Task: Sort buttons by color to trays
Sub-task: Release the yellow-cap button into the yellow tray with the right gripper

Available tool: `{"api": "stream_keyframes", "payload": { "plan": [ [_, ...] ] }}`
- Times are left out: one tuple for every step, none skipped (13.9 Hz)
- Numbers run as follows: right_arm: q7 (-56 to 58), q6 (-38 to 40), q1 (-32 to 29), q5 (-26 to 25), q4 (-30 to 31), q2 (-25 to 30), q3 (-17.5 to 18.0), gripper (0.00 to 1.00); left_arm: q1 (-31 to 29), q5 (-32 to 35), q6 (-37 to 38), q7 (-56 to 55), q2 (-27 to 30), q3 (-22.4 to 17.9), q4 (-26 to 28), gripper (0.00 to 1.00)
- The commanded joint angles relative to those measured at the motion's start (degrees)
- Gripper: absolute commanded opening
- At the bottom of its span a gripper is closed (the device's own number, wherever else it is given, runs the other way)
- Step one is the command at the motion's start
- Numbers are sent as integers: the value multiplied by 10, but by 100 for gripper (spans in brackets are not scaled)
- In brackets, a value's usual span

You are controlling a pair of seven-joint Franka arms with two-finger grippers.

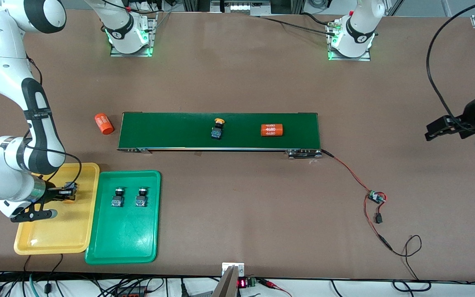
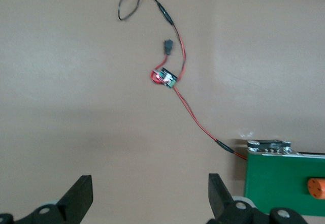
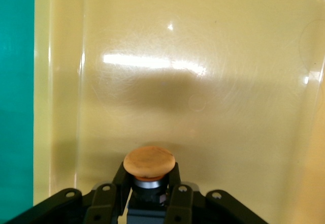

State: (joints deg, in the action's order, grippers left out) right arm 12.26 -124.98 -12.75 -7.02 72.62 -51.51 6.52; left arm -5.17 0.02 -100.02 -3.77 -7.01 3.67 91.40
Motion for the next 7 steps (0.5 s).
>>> {"api": "stream_keyframes", "payload": {
  "plan": [
    [13, 5, 2, 2, -16, -9, -4, 65, -2, 1, 22, -13, 10, 9, -7, 100],
    [11, 6, 3, 5, -16, -7, -4, 74, -2, 0, 23, -9, 12, 9, -7, 100],
    [5, 10, 4, 9, -16, -4, -4, 76, -2, -2, 23, -12, 13, 15, -8, 100],
    [3, 14, 8, 9, -8, 0, -2, 80, -3, -8, 19, -15, 10, 17, -12, 100],
    [0, 19, 11, 10, 14, 22, 2, 80, -7, -10, 18, -9, 8, 17, -26, 100],
    [-10, 37, 13, 10, 42, 45, 4, 80, -8, -18, 19, -8, 6, 13, -32, 100],
    [-28, 48, 19, 10, 64, 66, 13, 93, -10, -18, 18, -9, 6, 13, -32, 100]
  ]
}}
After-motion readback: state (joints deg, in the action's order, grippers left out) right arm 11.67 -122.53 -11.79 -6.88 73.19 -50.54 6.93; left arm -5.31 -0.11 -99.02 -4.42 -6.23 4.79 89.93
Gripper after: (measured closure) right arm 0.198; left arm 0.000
